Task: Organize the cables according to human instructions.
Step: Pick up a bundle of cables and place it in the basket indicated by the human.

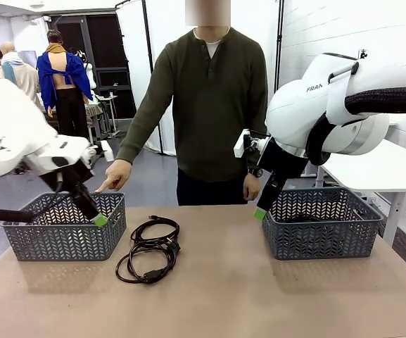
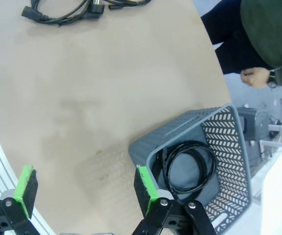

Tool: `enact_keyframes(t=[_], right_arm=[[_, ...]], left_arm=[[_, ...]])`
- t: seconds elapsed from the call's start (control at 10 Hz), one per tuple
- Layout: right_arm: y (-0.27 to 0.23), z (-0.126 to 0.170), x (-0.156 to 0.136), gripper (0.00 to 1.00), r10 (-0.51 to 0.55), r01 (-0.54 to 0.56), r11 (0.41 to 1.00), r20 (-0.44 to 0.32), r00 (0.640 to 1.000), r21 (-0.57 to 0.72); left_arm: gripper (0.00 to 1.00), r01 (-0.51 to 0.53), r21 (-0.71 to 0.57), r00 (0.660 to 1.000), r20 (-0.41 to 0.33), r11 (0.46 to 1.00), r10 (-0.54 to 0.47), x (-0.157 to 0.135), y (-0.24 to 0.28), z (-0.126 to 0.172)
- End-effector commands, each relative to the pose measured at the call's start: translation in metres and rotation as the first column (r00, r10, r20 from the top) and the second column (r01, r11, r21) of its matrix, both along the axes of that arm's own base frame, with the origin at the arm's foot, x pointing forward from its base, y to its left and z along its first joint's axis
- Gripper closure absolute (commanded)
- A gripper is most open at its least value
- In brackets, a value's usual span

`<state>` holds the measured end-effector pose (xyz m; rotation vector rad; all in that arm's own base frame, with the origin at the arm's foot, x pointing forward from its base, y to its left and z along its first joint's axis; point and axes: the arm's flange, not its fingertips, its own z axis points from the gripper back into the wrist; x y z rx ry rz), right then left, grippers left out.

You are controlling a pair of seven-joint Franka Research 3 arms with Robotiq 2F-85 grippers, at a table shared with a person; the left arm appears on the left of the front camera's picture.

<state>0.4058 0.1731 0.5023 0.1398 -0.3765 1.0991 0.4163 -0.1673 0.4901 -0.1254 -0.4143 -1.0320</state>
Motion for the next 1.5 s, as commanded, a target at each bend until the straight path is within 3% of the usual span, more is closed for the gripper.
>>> enact_keyframes(t=[0.0, 0.5, 1.3, 1.4], right_arm=[[-0.001, -0.001, 0.0, 0.0, -0.006, 0.006, 1.0, 0.007, 1.0, -0.004], [-0.001, -0.001, 0.0, 0.0, -0.006, 0.006, 1.0, 0.007, 1.0, -0.004], [-0.001, -0.001, 0.0, 0.0, -0.006, 0.006, 1.0, 0.007, 1.0, -0.004], [-0.001, -0.001, 0.0, 0.0, -0.006, 0.006, 1.0, 0.007, 1.0, -0.004]], left_arm=[[0.0, -0.005, 0.056, 0.999, -0.037, 0.998, 0.007, 0.021, -0.026, 0.003], [0.0, -0.014, 0.097, 0.995, -0.097, 0.995, 0.023, 0.049, -0.08, -0.031], [0.0, 0.01, 0.073, 0.995, -0.096, 0.997, -0.003, 0.047, -0.083, -0.039], [0.0, -0.047, 0.068, 0.993, -0.102, 0.997, 0.053, 0.044, -0.089, -0.042]])
